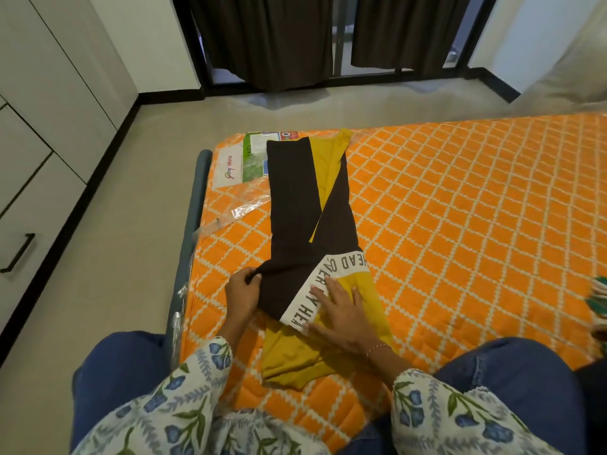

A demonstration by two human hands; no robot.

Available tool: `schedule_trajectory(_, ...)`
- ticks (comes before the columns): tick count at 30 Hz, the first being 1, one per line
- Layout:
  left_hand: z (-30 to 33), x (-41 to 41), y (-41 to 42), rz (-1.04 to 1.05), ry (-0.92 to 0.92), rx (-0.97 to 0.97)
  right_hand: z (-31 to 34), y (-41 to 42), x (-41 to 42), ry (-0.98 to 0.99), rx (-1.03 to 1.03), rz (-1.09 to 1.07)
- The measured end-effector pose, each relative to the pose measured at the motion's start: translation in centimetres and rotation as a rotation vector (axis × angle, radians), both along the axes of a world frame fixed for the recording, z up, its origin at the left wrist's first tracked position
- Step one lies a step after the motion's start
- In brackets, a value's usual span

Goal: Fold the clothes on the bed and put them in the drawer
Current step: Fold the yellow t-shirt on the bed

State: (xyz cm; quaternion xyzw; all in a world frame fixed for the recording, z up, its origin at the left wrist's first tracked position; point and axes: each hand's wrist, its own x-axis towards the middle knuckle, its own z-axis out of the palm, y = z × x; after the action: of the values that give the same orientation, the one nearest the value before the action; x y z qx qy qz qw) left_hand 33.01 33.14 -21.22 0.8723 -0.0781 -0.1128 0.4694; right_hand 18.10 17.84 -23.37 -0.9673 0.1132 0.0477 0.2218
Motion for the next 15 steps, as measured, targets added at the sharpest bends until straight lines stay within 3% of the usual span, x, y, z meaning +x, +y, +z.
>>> schedule_trajectory(4, 2.0, -3.3, -2.9, -0.368, -0.311, 0.135, 2.1, 0.5, 3.2, -0.399, 0.551, -0.543)
schedule_trajectory(7, 3.4, -5.5, -5.1, -0.884, -0.245, 0.466, 3.2, -1.4, 4.9, -0.258, 0.760, -0.822)
schedule_trajectory(9, 3.6, -5.9, -5.8, -1.040, -0.188, 0.550, 3.4, -2.2, 5.1, -0.157, 0.700, -0.812)
schedule_trajectory(11, 3.0, -5.8, -5.7, -0.889, -0.279, 0.520, 3.3, -2.4, 5.5, -0.134, 0.587, -0.789)
schedule_trajectory(13, 1.6, -5.3, -5.4, -0.677, -0.497, 0.549, 3.5, -2.3, 5.9, -0.145, 0.352, -0.733)
schedule_trajectory(15, 0.2, -4.4, -5.4, -0.681, -0.556, 0.694, 3.2, -2.5, 6.4, -0.134, 0.082, -0.578)
